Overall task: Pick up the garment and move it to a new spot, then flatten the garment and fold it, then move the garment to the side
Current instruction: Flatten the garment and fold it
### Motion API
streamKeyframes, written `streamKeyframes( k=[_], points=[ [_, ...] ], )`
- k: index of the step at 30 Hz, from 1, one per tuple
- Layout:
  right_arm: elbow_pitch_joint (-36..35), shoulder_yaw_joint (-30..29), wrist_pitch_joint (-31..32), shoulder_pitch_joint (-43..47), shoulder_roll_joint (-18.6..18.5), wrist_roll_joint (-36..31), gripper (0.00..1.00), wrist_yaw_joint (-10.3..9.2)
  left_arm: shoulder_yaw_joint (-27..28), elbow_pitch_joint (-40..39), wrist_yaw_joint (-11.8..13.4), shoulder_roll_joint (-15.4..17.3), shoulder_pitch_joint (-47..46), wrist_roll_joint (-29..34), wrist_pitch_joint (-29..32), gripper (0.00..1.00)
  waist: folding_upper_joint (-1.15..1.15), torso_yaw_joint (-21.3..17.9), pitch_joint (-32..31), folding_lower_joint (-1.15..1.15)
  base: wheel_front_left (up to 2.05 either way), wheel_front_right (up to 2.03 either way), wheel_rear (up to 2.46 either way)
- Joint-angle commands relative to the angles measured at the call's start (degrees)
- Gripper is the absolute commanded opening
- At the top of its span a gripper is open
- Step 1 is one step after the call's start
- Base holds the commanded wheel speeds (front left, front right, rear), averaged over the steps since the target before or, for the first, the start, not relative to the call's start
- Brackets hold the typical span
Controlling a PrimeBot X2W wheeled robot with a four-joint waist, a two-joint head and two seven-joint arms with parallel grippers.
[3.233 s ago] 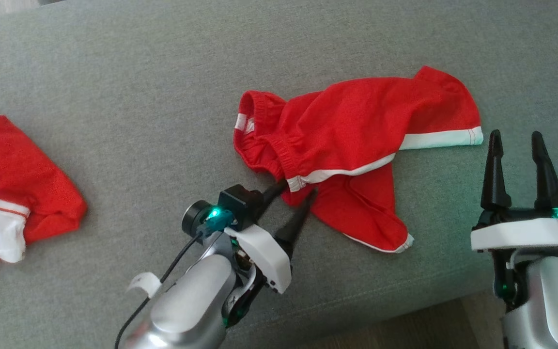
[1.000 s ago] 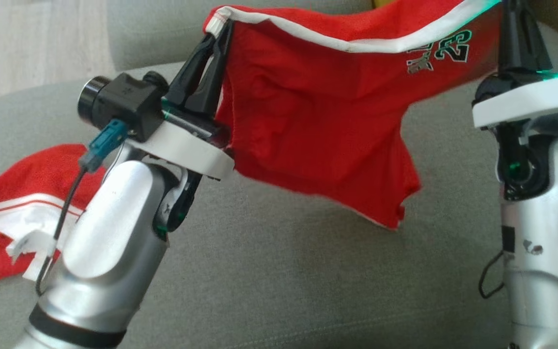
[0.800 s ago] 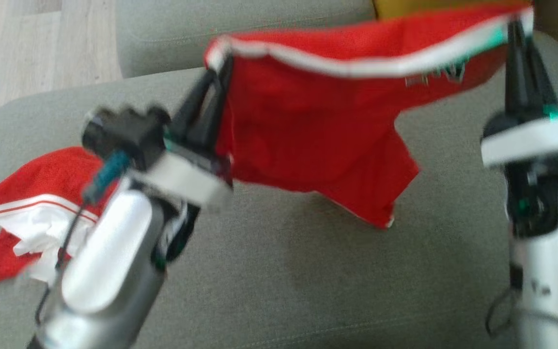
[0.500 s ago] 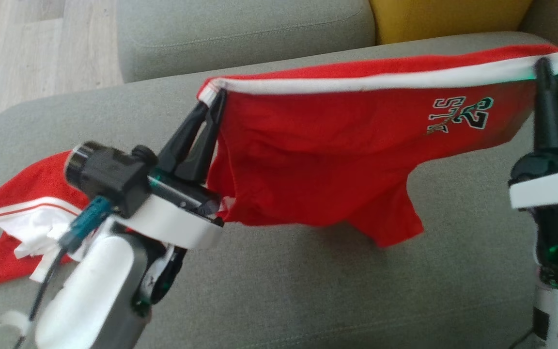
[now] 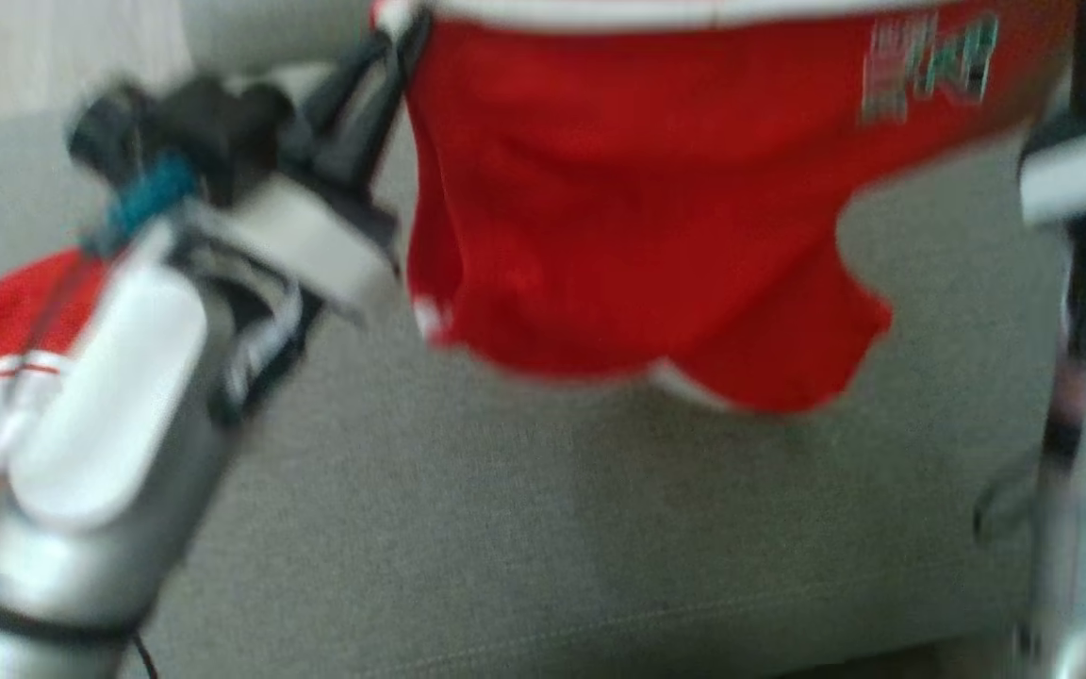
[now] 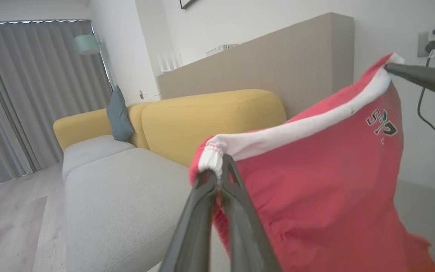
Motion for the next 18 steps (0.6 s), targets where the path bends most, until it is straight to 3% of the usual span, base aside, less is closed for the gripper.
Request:
streamKeyframes(
  k=[1, 5, 10, 14, 18],
  points=[
    [1.71, 1.62, -0.52, -8.36, -0.14, -1.29, 0.0, 0.37, 2.56, 1.68, -1.5, 2.0, -8.0, 0.34, 0.11, 0.0, 0.0, -0.34, 5.5, 0.0, 0.0, 0.0, 0.0],
    [13.51, 2.29, -4.34, -23.5, -0.14, -4.71, 0.0, 0.37, 3.97, 11.89, -3.73, 1.4, -20.31, 1.24, -2.33, 0.0, 0.0, -0.7, 10.67, 0.0, 0.0, 0.0, 0.0],
    [27.28, 2.41, -14.83, -39.36, -0.14, -8.2, 0.0, 0.37, 6.56, 24.9, -3.97, -0.36, -34.19, 2.36, -9.04, 0.0, 0.0, -0.89, 15.25, 0.0, 0.0, 0.0, 0.0],
    [35.45, 2.76, -22.27, -44.76, -0.14, -7.52, 0.0, 0.37, 7.48, 32.27, -3.76, -2.22, -39.59, 2.54, -13.96, 0.0, 0.0, -0.68, 17.26, 0.0, 0.0, 0.0, 0.0],
    [43.12, 5.62, -25.32, -43.52, -0.14, -5.95, 0.0, 0.37, 5.79, 36.58, -4.77, -4.18, -38.94, 3.11, -15.93, 0.0, 0.0, -0.04, 18.56, 0.0, 0.0, 0.0, 0.0]
  ],
)
